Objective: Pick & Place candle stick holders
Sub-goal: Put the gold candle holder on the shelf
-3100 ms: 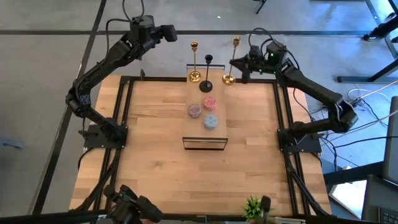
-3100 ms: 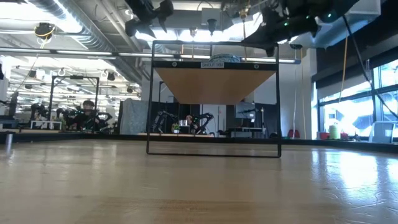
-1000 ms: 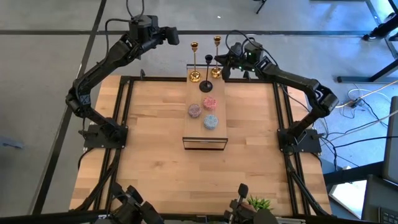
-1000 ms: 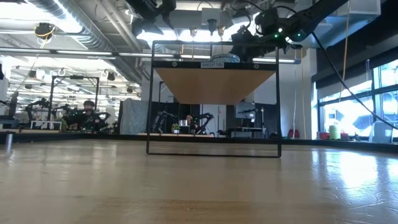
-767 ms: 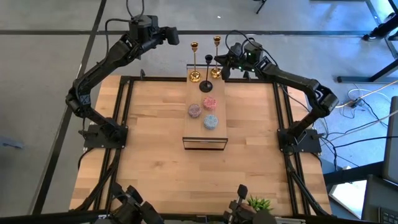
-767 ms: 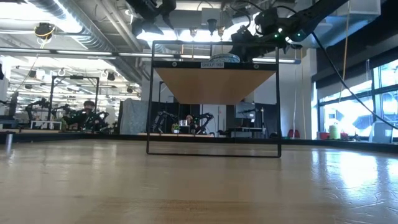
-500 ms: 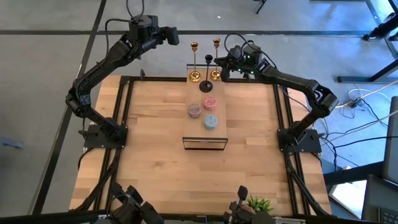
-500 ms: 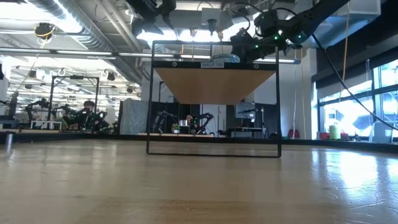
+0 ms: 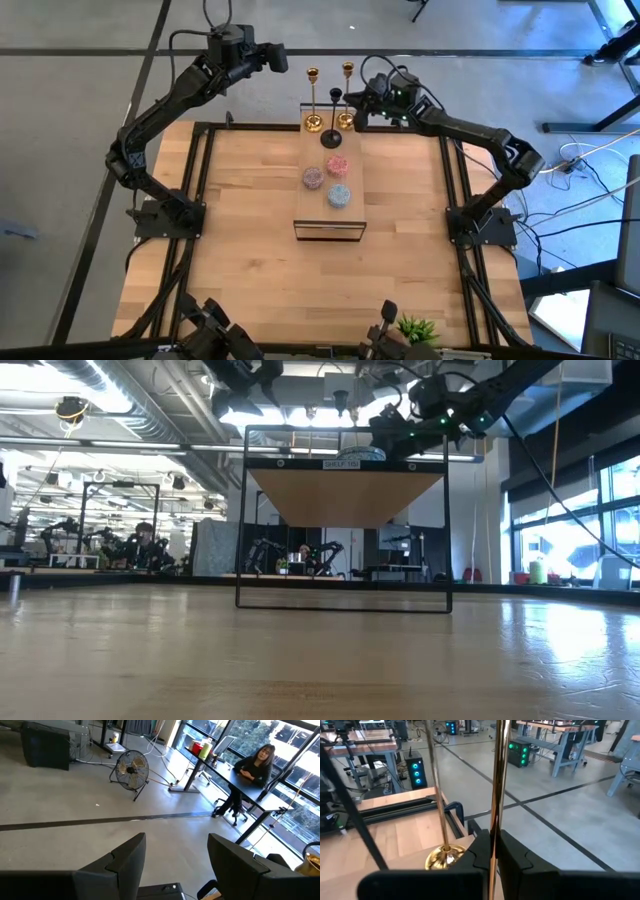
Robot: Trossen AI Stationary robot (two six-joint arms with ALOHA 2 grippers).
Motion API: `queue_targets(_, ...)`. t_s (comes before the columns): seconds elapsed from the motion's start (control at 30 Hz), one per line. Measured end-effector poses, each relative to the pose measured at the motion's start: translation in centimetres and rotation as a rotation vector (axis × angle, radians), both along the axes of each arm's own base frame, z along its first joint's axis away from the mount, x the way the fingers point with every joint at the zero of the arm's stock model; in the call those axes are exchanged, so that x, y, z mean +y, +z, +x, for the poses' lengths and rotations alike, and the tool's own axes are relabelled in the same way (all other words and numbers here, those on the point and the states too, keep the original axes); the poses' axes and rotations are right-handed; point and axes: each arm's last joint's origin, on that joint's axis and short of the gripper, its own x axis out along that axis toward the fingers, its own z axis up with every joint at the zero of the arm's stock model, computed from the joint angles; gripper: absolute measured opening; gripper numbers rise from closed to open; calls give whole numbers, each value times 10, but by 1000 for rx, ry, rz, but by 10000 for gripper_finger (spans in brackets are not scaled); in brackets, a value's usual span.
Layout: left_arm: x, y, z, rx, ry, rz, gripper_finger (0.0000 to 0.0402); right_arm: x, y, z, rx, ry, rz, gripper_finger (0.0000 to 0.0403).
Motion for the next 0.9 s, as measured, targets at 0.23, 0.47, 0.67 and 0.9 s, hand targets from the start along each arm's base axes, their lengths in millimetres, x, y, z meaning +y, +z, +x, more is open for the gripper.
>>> queue_targets(0.23, 0, 0, 0, 0, -1, 0, 210, 3, 0, 2, 5, -6, 0, 14)
queue_targets(0.47, 0, 0, 0, -2, -10, -1, 210, 4, -1, 3, 13, -9, 2, 14)
queue_targets(0.67, 0, 0, 0, -2, -9, -2, 210, 4, -2, 3, 23, -33, 3, 14)
queue_targets(0.9, 0, 0, 0, -4, -16, -3, 210, 4, -2, 3, 27, -32, 5, 14)
